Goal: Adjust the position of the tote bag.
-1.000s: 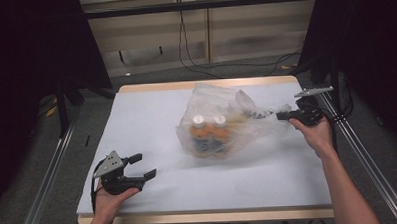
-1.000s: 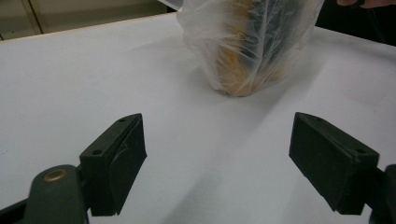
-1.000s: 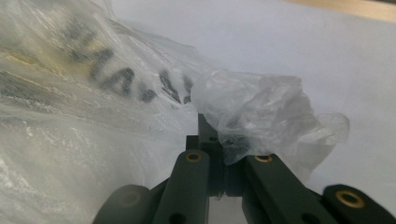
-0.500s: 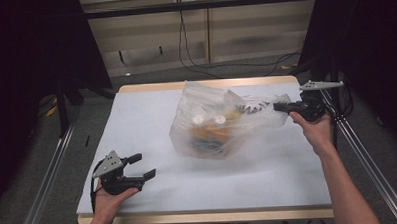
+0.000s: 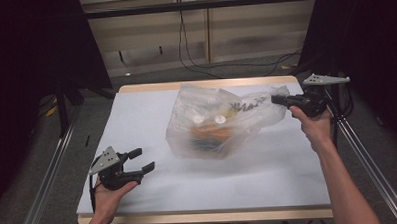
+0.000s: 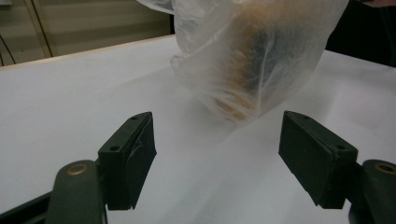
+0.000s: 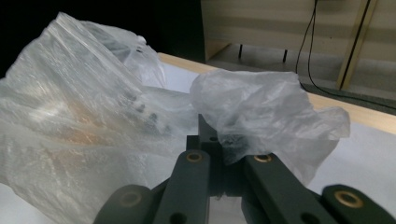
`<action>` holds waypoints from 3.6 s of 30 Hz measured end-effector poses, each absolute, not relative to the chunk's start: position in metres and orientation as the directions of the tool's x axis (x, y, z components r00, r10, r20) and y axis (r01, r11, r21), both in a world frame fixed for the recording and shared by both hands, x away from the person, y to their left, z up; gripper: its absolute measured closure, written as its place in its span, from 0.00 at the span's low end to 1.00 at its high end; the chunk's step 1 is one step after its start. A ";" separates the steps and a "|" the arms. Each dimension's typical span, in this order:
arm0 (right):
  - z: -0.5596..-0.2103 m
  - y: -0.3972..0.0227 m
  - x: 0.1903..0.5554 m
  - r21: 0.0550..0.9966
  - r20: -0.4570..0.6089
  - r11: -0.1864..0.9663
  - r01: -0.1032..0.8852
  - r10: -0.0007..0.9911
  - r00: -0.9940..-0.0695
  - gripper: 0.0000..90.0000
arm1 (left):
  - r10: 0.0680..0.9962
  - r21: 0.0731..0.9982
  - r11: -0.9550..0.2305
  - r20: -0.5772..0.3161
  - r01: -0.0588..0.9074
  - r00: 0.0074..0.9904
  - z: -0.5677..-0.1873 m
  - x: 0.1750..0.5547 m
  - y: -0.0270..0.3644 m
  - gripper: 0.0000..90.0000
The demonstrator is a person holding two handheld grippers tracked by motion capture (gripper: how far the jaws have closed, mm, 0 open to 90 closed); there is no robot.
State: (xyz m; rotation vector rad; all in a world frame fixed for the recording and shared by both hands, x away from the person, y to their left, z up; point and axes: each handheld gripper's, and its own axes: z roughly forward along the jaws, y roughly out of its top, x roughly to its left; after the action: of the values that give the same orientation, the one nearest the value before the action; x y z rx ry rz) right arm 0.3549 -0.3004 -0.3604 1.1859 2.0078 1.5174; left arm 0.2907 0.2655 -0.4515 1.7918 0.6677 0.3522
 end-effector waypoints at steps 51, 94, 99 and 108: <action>-0.306 -0.259 0.323 0.959 0.097 0.126 0.253 0.695 -0.713 1.00 | 0.551 0.930 -0.072 -0.265 0.361 0.791 -0.401 0.418 0.222 0.35; -0.285 -0.263 0.328 0.970 0.062 0.118 0.214 0.727 -0.684 1.00 | 0.415 0.977 -0.074 -0.154 0.202 0.897 -0.336 0.393 0.232 1.00; -0.273 -0.269 0.319 0.983 0.058 0.078 0.167 0.728 -0.683 1.00 | 0.433 0.982 -0.105 -0.098 0.158 0.896 -0.330 0.379 0.236 1.00; -0.264 -0.278 0.294 0.993 0.040 0.047 0.106 0.722 -0.690 1.00 | 0.442 0.981 -0.152 -0.039 0.117 0.896 -0.329 0.349 0.245 1.00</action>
State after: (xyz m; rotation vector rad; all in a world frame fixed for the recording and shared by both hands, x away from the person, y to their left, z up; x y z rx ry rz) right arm 0.2936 -0.2782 -0.2642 0.8306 1.8515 1.6871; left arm 0.3495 0.2446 -0.3287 1.7162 0.4293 0.2989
